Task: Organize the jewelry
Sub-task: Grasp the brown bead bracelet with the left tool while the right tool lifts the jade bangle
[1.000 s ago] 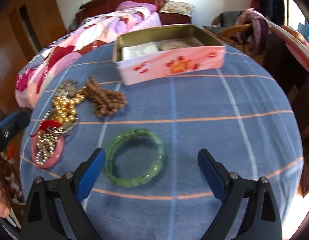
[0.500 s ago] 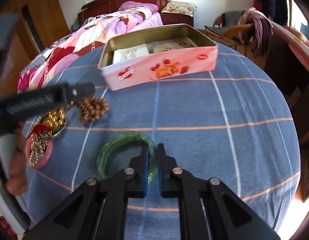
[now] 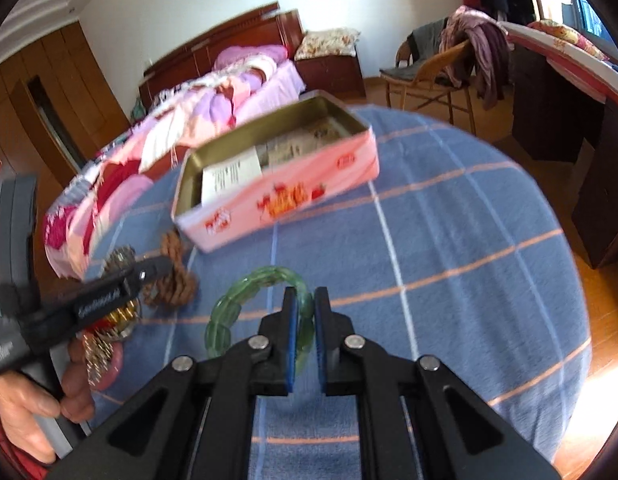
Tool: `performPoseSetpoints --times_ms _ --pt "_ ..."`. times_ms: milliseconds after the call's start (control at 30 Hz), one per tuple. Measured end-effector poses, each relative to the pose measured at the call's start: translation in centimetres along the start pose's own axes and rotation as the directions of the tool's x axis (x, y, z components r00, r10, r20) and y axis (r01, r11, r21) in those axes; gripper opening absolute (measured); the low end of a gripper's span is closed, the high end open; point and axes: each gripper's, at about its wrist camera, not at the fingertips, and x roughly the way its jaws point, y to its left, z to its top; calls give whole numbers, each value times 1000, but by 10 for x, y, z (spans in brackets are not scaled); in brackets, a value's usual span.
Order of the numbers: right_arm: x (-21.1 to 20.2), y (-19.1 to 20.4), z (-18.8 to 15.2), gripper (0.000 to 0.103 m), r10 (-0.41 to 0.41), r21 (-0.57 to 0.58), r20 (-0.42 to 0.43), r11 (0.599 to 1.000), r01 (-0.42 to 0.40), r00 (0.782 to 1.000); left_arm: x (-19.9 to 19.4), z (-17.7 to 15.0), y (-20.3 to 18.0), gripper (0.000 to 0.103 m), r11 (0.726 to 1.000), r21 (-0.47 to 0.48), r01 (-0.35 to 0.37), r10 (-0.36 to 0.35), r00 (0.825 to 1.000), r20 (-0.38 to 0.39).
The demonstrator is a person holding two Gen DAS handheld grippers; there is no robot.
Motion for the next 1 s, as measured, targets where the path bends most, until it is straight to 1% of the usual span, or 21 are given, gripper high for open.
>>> performPoseSetpoints --times_ms 33,133,200,333,367,400,433,467,500,533,600,667,700,733,767,800,833,900,933,1000 --pt "-2 -1 4 11 3 4 10 1000 -3 1000 -6 1 0 0 1000 6 7 -7 1000 21" --pt "-3 -2 14 11 15 16 32 1000 -16 999 -16 6 1 0 1000 18 21 -22 998 53" --pt "0 1 17 11 8 14 40 1000 -9 999 -19 9 0 0 999 32 4 -6 998 62" --pt "5 3 16 11 11 3 34 1000 -11 999 -15 8 1 1 999 38 -27 25 999 39" --pt "5 3 16 11 10 0 32 1000 -10 999 -12 7 1 5 999 37 -26 25 999 22" --pt "7 3 14 12 9 -2 28 1000 -9 1000 -7 7 0 29 999 33 -22 23 1000 -9" --pt "7 3 13 12 11 1 23 1000 -11 1000 0 6 -1 62 1000 23 -21 22 999 -47" --pt "9 2 12 12 14 6 17 1000 -14 1000 3 4 -1 71 1000 9 -24 25 998 -51" --pt "10 2 12 12 17 11 11 1000 -17 1000 4 2 -1 73 1000 -5 -27 26 999 -37" --pt "11 1 11 12 20 15 6 1000 -20 1000 7 1 -3 73 999 -5 -38 38 999 -38" --pt "9 0 11 12 14 16 6 1000 -14 1000 17 -3 -6 73 997 17 -77 78 994 -75" --pt "7 -1 12 12 15 20 9 1000 -15 1000 26 -7 -8 57 996 29 -79 81 991 -102" --pt "7 -2 12 12 14 21 10 1000 -14 1000 31 -10 -10 46 996 42 -77 82 989 -124" --pt "7 -3 12 12 10 23 11 1000 -10 1000 31 -12 -14 40 992 79 -100 108 989 -104" --pt "7 -5 12 12 9 27 10 1000 -10 1000 31 -13 -16 37 988 103 -115 126 987 -100" --pt "7 -7 12 12 14 38 8 999 -14 1000 31 -13 -17 28 986 115 -121 133 986 -98" --pt "7 -8 12 12 19 44 9 999 -19 1000 31 -13 -15 23 988 107 -109 120 988 -100" --pt "3 -7 13 12 24 42 20 999 -25 1000 28 -12 -9 23 996 64 -56 63 992 -105" --pt "1 -6 14 12 24 36 26 999 -25 999 25 -11 -7 23 998 50 -40 44 995 -94" --pt "-4 -4 17 12 28 28 44 999 -30 999 16 -9 -7 23 997 59 -49 52 997 -53"
